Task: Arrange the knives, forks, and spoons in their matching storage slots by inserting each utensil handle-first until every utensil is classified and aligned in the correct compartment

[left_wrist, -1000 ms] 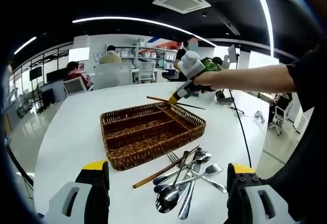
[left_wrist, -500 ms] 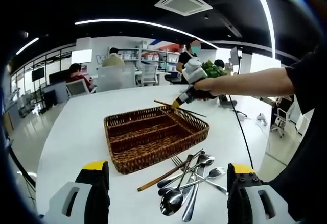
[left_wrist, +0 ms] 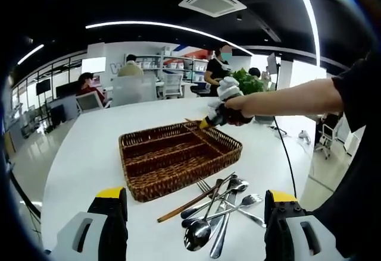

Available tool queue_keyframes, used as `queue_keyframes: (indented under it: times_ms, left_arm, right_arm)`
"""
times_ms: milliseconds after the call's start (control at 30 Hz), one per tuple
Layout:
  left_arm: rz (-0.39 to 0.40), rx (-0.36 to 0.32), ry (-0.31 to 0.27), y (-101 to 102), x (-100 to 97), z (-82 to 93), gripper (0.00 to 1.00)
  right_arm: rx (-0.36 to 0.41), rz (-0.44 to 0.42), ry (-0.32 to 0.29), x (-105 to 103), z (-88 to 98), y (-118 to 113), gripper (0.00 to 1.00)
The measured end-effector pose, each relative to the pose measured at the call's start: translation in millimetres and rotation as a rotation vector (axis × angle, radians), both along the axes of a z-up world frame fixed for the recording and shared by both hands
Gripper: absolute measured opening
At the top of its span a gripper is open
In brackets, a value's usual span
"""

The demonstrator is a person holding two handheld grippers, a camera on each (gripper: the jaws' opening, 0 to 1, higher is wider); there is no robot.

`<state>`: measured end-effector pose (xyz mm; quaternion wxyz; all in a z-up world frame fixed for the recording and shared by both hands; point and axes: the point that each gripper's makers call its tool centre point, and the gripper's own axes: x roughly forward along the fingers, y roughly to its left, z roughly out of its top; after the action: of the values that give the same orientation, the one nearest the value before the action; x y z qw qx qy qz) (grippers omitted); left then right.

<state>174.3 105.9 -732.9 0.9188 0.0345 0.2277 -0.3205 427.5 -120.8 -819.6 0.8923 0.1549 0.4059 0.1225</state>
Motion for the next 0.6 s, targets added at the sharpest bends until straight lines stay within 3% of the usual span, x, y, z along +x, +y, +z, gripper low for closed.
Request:
queue_keyframes:
  times_ms: [133, 600]
  left_arm:
    - [0.006, 0.002, 0.000, 2, -1.7, 0.0, 1.00]
    - [-0.002, 0.009, 0.009, -1, -4.5, -3.5, 1.00]
  right_arm:
    - [0.064, -0.076, 0.008, -3, -9.3, 1, 0.02]
    - [0.088, -0.155, -0.014, -2, -17.5, 2, 0.02]
